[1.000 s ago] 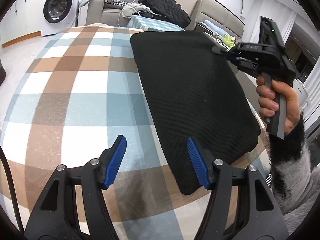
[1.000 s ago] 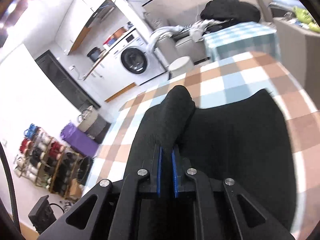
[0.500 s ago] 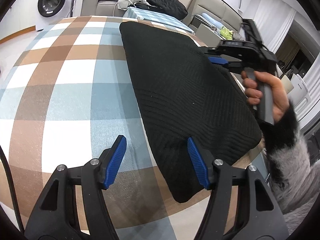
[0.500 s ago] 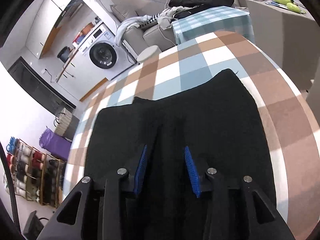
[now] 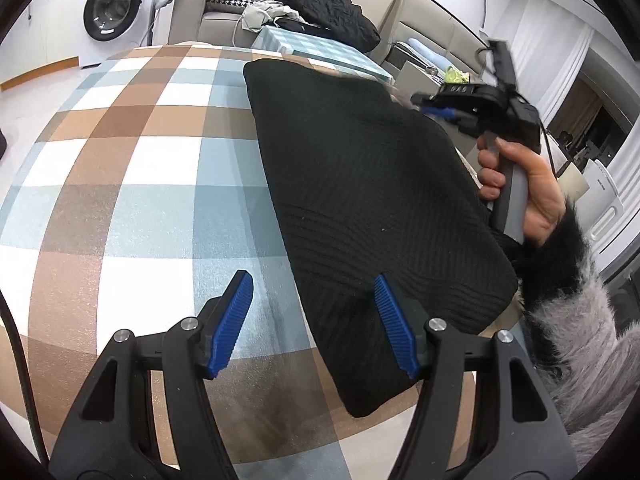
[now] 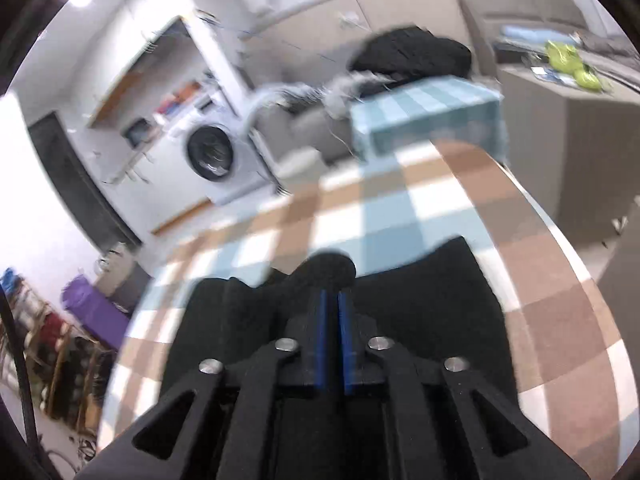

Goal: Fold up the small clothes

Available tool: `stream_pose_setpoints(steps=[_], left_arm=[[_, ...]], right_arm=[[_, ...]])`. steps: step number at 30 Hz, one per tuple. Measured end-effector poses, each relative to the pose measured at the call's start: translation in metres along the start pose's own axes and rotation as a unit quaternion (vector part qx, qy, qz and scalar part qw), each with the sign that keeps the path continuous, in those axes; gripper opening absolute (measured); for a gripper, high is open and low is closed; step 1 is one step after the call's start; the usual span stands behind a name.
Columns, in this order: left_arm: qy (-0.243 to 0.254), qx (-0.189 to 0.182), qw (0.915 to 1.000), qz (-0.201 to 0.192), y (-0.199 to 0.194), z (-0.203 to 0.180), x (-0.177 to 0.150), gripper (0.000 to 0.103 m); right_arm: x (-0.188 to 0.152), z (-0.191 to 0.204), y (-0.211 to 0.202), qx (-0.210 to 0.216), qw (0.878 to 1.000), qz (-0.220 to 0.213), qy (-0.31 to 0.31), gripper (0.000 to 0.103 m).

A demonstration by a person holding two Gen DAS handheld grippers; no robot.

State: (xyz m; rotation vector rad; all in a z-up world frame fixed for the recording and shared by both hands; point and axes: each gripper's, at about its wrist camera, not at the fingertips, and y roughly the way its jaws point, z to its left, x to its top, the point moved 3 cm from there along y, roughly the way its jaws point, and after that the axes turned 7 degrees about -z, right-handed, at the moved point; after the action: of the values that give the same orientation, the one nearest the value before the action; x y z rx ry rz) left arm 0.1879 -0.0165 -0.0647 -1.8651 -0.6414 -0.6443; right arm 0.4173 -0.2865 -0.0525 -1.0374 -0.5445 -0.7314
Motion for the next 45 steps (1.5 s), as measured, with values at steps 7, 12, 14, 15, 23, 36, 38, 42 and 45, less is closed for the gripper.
stream_pose_setpoints(steps=[7,12,14,15,23,36,38,42,45], left_arm=[[-0.007,0.006,1.0000,0.003,-0.001,0.001,-0.006,0.061],[-0.002,0.005,1.0000,0.002,-0.001,-0.003,-0.007,0.061],[-0.001,0.005,1.0000,0.005,0.000,-0.004,-0.008,0.061],[-0.001,0.004,1.0000,0.006,0.000,-0.004,-0.008,0.061],[0.010,-0.006,0.9999,-0.004,-0.011,-0.013,-0.004,0.061],[0.034,-0.021,0.9987,0.031,-0.007,-0.025,-0.027,0.061],[0.038,-0.015,0.9986,0.035,-0.006,-0.025,-0.029,0.061],[0.029,-0.016,0.9987,0.038,-0.005,-0.020,-0.031,0.061],[0.030,-0.018,0.9985,0.041,-0.003,-0.020,-0.030,0.061]], right_arm=[[-0.035,-0.009,-0.025,0.027,0.997,0.074,0.021,0.033],[-0.085,0.015,-0.067,0.117,0.984,0.134,0.005,0.033],[-0.108,0.026,-0.083,0.149,0.975,0.164,-0.005,0.033],[-0.116,0.030,-0.090,0.151,0.974,0.169,-0.017,0.033],[-0.130,0.053,-0.126,0.177,0.974,0.124,-0.062,0.005],[-0.154,0.028,-0.121,0.152,0.972,0.173,-0.050,0.041],[-0.160,0.025,-0.126,0.146,0.972,0.174,-0.056,0.042],[-0.159,0.004,-0.145,0.147,0.977,0.152,0.004,0.042],[-0.167,-0.009,-0.153,0.135,0.979,0.149,0.033,0.042]])
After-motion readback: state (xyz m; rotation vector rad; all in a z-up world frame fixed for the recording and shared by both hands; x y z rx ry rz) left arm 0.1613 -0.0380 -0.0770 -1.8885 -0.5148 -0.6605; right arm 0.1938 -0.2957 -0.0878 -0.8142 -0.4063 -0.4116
